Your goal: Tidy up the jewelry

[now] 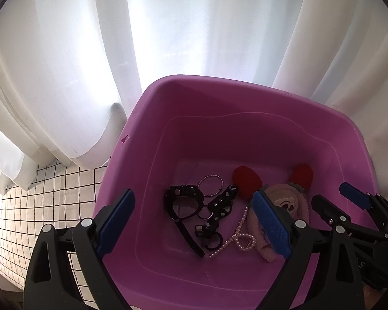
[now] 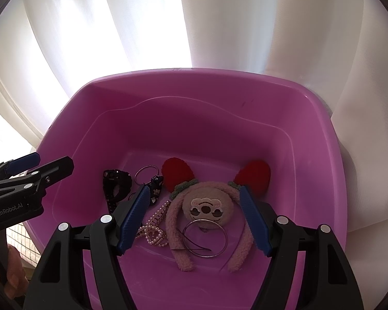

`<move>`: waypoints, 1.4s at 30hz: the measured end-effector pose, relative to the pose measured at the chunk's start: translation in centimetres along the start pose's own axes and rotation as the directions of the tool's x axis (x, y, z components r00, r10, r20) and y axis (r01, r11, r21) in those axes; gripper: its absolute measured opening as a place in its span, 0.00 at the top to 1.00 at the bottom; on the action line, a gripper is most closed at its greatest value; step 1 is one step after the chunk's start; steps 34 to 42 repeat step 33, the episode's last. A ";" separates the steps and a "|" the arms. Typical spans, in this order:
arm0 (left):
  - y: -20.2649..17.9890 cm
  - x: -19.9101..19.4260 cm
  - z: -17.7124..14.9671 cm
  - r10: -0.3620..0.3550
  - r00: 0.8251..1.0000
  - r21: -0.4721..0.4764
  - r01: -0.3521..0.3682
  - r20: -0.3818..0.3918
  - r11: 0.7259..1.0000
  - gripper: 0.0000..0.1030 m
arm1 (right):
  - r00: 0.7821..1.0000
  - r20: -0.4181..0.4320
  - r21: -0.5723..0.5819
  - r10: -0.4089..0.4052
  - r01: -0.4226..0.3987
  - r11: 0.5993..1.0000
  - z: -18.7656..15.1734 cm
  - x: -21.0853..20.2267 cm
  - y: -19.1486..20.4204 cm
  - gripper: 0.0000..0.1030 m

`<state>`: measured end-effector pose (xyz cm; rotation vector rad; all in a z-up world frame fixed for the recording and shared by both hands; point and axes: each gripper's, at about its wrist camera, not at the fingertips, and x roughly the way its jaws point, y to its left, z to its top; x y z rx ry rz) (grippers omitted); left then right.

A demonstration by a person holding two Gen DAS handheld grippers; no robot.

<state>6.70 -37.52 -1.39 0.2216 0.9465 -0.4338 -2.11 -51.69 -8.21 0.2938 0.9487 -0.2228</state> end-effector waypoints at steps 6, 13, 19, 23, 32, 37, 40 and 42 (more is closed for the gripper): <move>0.0 0.1 0.0 -0.003 1.000 -0.003 0.003 -0.002 1.000 0.12 | 1.000 0.000 0.000 -0.003 0.003 1.000 -0.1 -0.1 0.1 0.33; 0.0 0.1 0.1 -0.001 1.000 -0.010 0.001 -0.005 1.000 0.12 | 1.000 0.000 -0.001 -0.003 0.003 1.000 0.0 0.0 0.0 0.33; 0.0 0.3 0.2 -0.006 1.000 -0.010 0.006 -0.009 1.000 0.12 | 1.000 0.000 0.000 -0.004 0.004 1.000 -0.1 0.0 0.0 0.33; -0.1 0.2 0.1 -0.008 1.000 -0.010 0.008 -0.002 1.000 0.12 | 1.000 0.000 -0.003 -0.003 0.003 1.000 0.0 0.0 0.0 0.33; 0.1 0.3 0.2 -0.001 1.000 -0.016 0.001 -0.012 1.000 0.12 | 1.000 0.000 -0.003 -0.003 0.003 1.000 -0.1 0.0 0.0 0.33; 0.2 0.3 0.2 -0.004 1.000 -0.016 0.003 -0.013 1.000 0.12 | 1.000 0.001 -0.003 -0.002 0.002 1.000 0.0 0.0 0.0 0.33; 0.2 0.3 0.2 -0.004 1.000 -0.016 0.003 -0.013 1.000 0.12 | 1.000 0.001 -0.003 -0.002 0.002 1.000 0.0 0.0 0.0 0.33; 0.2 0.3 0.2 -0.004 1.000 -0.016 0.003 -0.013 1.000 0.12 | 1.000 0.001 -0.003 -0.002 0.002 1.000 0.0 0.0 0.0 0.33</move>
